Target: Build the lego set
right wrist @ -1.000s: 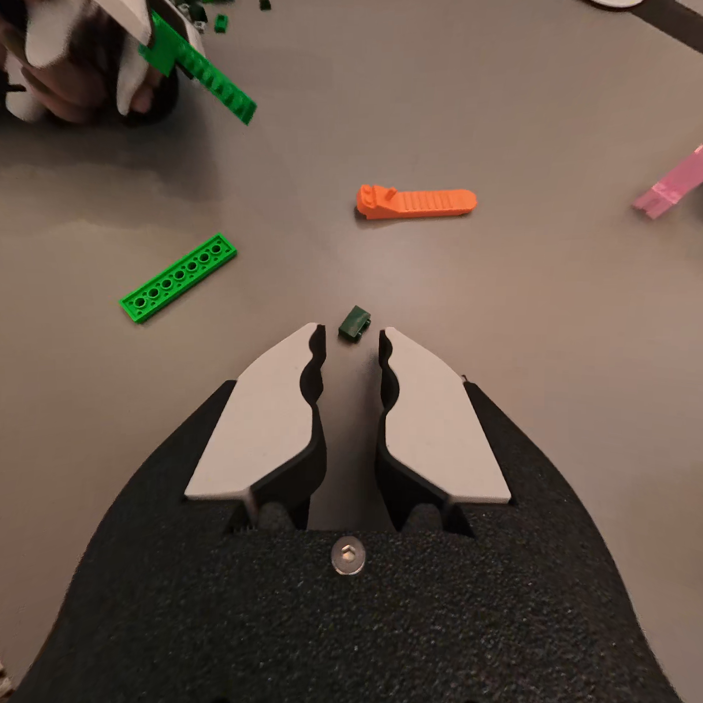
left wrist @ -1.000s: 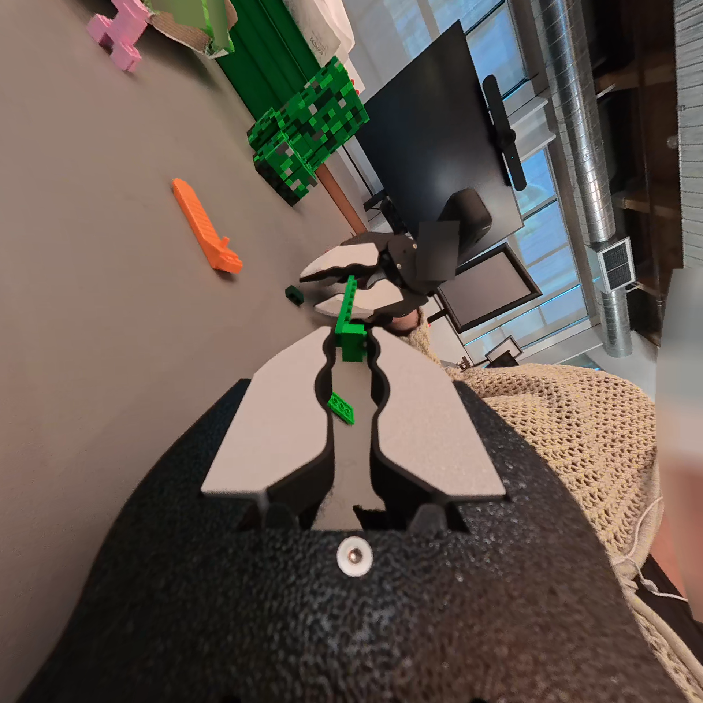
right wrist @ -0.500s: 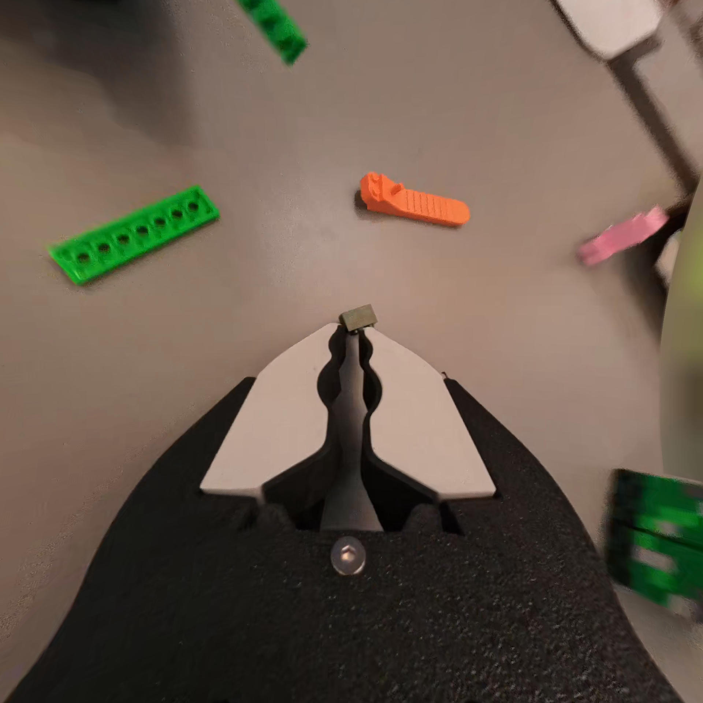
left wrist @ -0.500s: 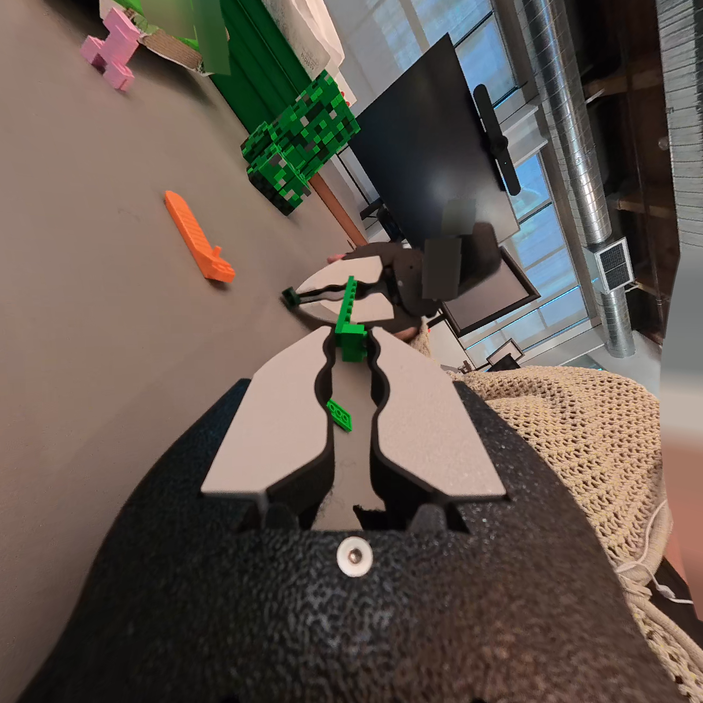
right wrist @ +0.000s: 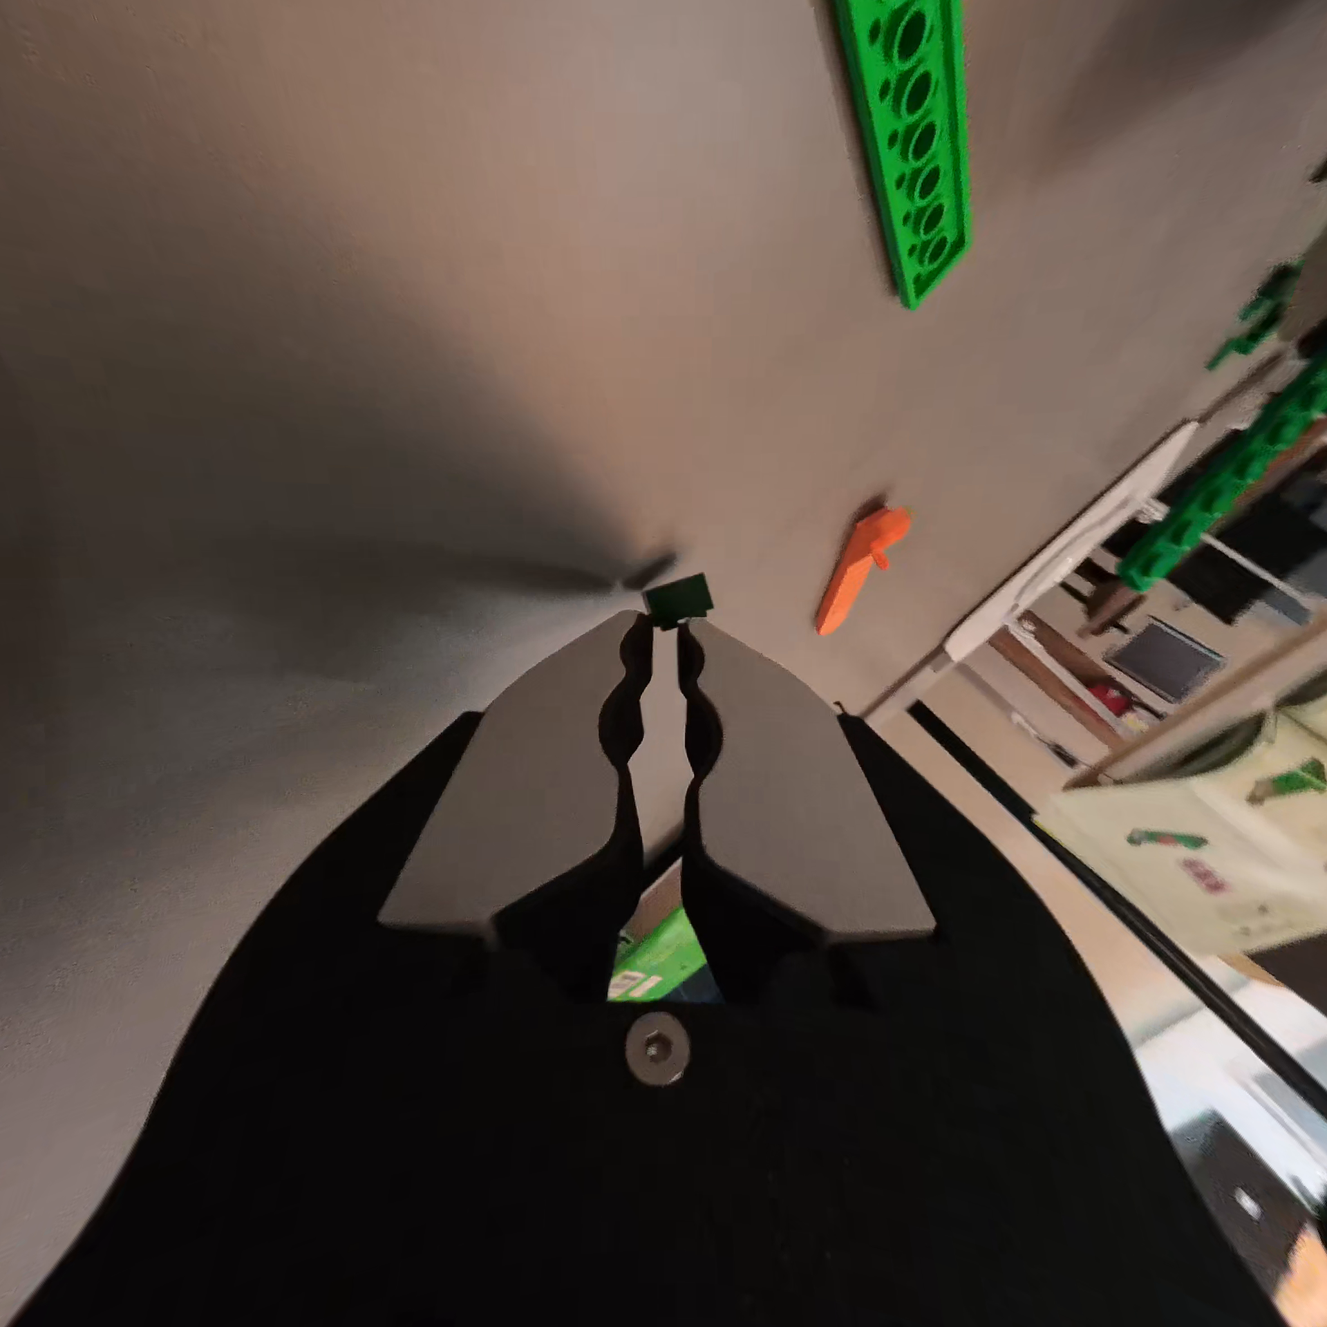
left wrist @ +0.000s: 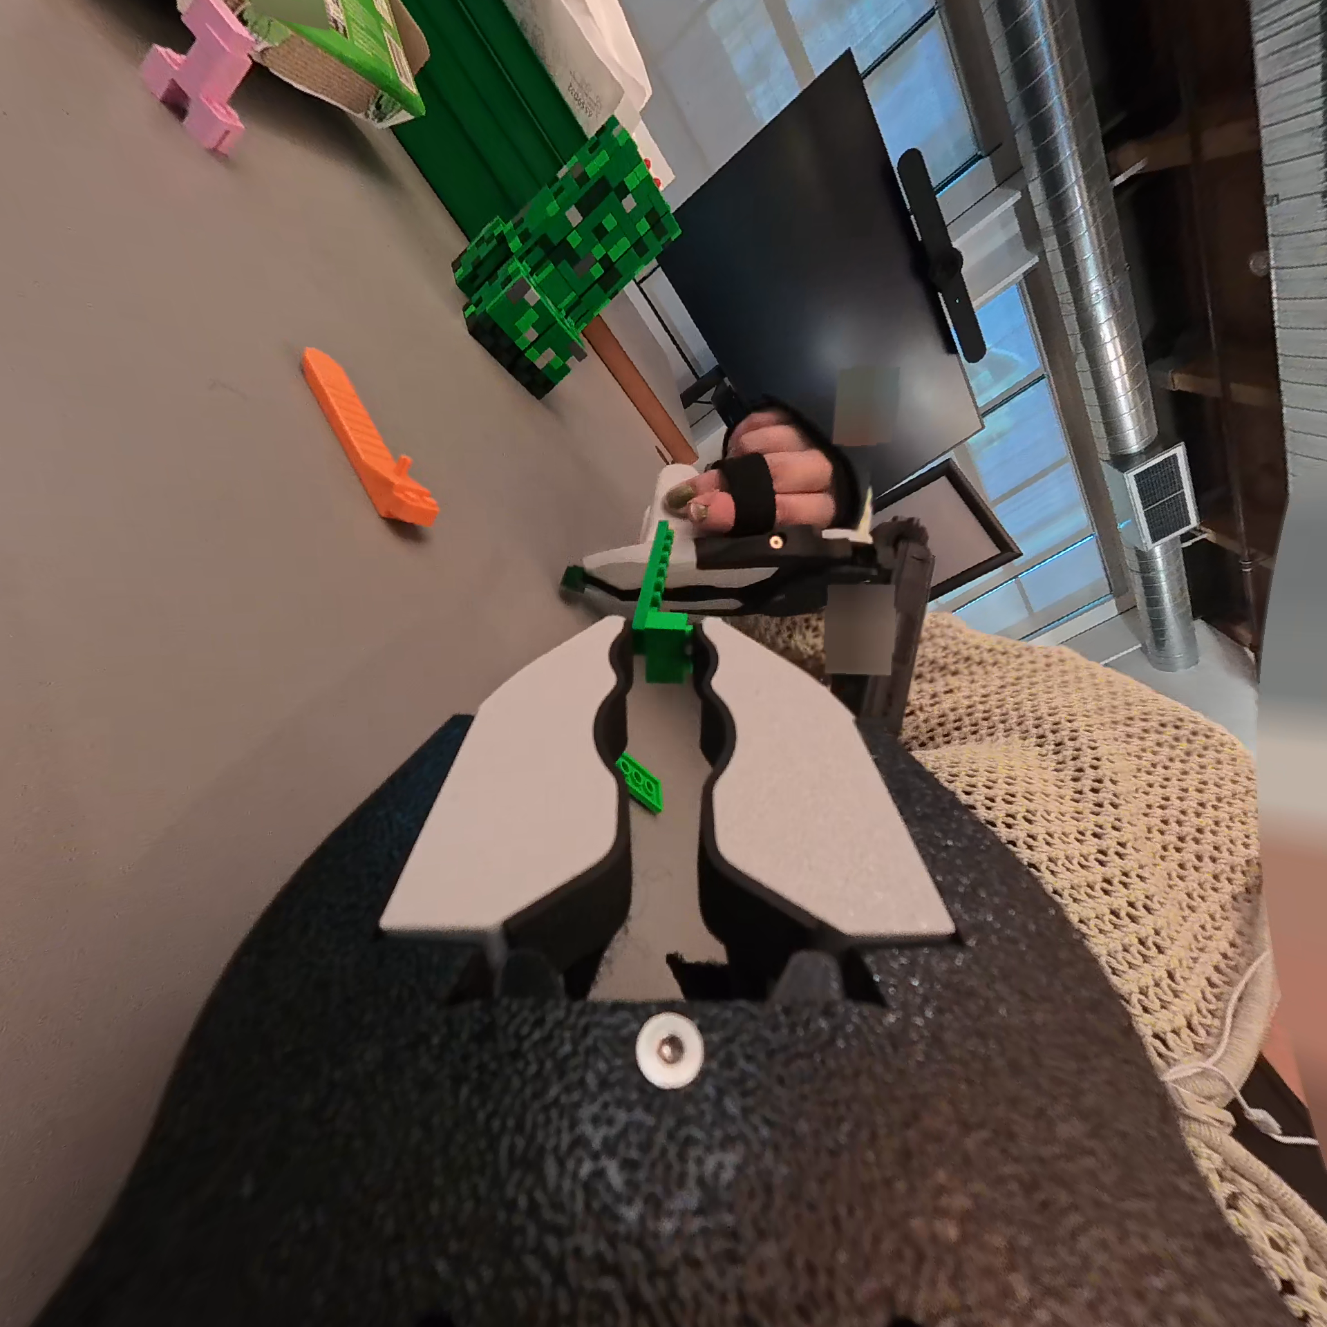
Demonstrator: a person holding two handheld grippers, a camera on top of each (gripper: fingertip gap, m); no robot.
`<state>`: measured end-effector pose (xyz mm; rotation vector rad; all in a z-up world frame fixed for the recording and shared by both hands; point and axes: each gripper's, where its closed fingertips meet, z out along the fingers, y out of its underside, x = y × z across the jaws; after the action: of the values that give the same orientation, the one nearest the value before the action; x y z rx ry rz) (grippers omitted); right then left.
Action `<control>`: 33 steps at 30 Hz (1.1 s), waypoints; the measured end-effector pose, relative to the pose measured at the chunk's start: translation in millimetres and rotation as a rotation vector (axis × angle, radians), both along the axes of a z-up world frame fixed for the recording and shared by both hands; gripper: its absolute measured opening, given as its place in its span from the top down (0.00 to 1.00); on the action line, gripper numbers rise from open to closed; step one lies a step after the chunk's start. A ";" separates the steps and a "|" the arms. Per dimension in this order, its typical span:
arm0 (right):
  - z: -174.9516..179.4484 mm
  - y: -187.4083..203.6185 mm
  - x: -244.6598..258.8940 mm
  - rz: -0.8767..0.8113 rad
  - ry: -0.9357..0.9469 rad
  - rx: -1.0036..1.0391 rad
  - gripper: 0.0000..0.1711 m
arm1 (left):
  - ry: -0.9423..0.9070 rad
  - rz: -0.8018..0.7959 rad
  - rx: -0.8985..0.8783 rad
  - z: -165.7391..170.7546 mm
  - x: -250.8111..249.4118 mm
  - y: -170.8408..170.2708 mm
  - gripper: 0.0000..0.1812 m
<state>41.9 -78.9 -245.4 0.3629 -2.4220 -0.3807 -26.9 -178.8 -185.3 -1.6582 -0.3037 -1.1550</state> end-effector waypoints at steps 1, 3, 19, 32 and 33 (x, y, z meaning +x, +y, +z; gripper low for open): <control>-2.0 -0.7 0.3 -0.019 -0.032 -0.006 0.95 | 0.001 0.000 0.000 0.0 0.1 0.0 0.92; -3.6 -1.5 1.2 -0.066 -0.083 -0.041 0.90 | 0.002 -0.001 0.000 -0.1 0.3 -0.1 0.92; -2.5 3.5 -1.1 -0.772 -0.293 -1.221 0.90 | 0.006 -0.005 0.004 0.4 2.6 0.4 0.92; 8.2 -17.7 -8.6 -0.437 -0.043 -0.989 0.95 | 0.039 -0.013 -0.048 -7.2 6.7 1.4 0.92; 11.6 -22.5 -9.4 -0.363 0.005 -0.933 0.95 | 0.051 -0.013 -0.070 -10.5 7.8 1.8 0.92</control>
<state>32.6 -101.3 -233.9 -0.4861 -2.3573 0.5996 -19.1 -177.0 -195.7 -1.7503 -0.3041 -1.1213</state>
